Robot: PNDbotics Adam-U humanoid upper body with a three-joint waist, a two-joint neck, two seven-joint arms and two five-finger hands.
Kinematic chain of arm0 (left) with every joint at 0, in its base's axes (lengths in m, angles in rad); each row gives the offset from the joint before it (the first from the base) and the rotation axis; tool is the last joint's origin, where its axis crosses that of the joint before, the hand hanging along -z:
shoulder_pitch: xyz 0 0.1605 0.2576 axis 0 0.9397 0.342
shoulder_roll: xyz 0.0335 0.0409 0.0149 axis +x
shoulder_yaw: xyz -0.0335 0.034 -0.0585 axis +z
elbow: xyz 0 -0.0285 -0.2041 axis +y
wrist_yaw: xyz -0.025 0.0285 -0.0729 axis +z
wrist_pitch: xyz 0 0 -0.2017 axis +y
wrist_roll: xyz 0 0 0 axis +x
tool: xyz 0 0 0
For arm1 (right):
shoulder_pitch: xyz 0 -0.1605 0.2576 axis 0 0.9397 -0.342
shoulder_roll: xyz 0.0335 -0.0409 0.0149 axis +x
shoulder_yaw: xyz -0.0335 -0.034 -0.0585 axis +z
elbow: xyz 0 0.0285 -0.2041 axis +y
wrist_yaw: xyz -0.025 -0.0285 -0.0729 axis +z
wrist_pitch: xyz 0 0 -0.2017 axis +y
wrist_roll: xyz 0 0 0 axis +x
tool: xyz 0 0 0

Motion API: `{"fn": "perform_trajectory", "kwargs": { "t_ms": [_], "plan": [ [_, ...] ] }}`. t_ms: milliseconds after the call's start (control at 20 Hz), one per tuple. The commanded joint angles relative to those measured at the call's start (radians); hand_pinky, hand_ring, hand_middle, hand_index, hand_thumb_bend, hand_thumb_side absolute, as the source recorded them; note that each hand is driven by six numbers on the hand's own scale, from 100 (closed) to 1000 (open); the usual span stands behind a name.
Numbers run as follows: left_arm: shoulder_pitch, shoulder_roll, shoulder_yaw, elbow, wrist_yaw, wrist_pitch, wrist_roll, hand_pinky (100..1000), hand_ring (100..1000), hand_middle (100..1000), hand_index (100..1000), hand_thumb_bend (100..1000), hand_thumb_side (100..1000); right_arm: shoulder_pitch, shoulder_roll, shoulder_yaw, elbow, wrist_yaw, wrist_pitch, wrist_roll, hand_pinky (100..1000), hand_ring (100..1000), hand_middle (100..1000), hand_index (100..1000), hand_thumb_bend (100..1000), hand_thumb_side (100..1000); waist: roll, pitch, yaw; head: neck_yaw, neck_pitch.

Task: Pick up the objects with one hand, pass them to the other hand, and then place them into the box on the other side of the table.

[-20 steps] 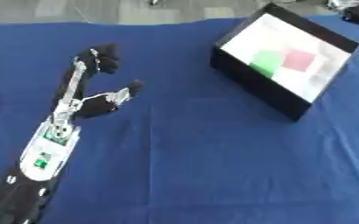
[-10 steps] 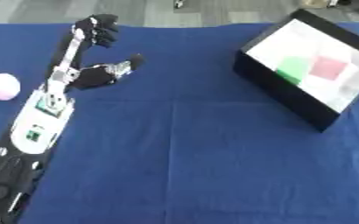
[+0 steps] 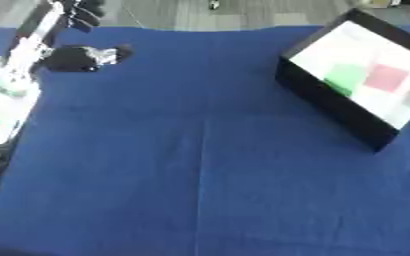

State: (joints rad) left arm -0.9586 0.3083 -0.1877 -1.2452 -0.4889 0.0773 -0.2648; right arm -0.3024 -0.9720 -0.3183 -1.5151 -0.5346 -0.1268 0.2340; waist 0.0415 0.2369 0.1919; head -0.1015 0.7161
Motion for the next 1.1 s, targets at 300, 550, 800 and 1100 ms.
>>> {"fn": "perform_trajectory", "kwargs": {
  "t_ms": [300, 550, 800, 1100],
  "plan": [
    [-0.056, 0.148, 0.039, 0.097, -0.054, 0.036, -0.187, 746, 733, 693, 818, 815, 413, 0.016, -0.048, -0.034, -0.029, -0.006, -0.002, -0.007, 896, 1000, 862, 876, 148, 221, 0.009, -0.036, 0.003, 0.049, 0.01],
    [-0.064, 0.204, 0.041, 0.177, -0.112, 0.017, -0.268, 748, 739, 689, 776, 856, 360, 0.019, -0.045, -0.038, -0.032, -0.002, 0.001, -0.011, 896, 1000, 860, 874, 142, 226, 0.008, -0.034, 0.002, 0.058, 0.008],
    [-0.081, 0.233, 0.034, 0.241, -0.209, -0.004, -0.344, 755, 750, 697, 796, 955, 346, 0.022, -0.035, -0.039, -0.034, 0.008, 0.0, -0.013, 897, 1000, 859, 872, 140, 233, 0.002, -0.027, -0.002, 0.056, 0.004],
    [-0.105, 0.267, 0.033, 0.279, -0.296, -0.032, -0.398, 766, 762, 706, 803, 975, 309, 0.025, -0.027, -0.035, -0.039, 0.038, -0.012, -0.013, 896, 1000, 856, 866, 139, 237, -0.003, -0.01, -0.01, 0.063, -0.007]
  ]
}}
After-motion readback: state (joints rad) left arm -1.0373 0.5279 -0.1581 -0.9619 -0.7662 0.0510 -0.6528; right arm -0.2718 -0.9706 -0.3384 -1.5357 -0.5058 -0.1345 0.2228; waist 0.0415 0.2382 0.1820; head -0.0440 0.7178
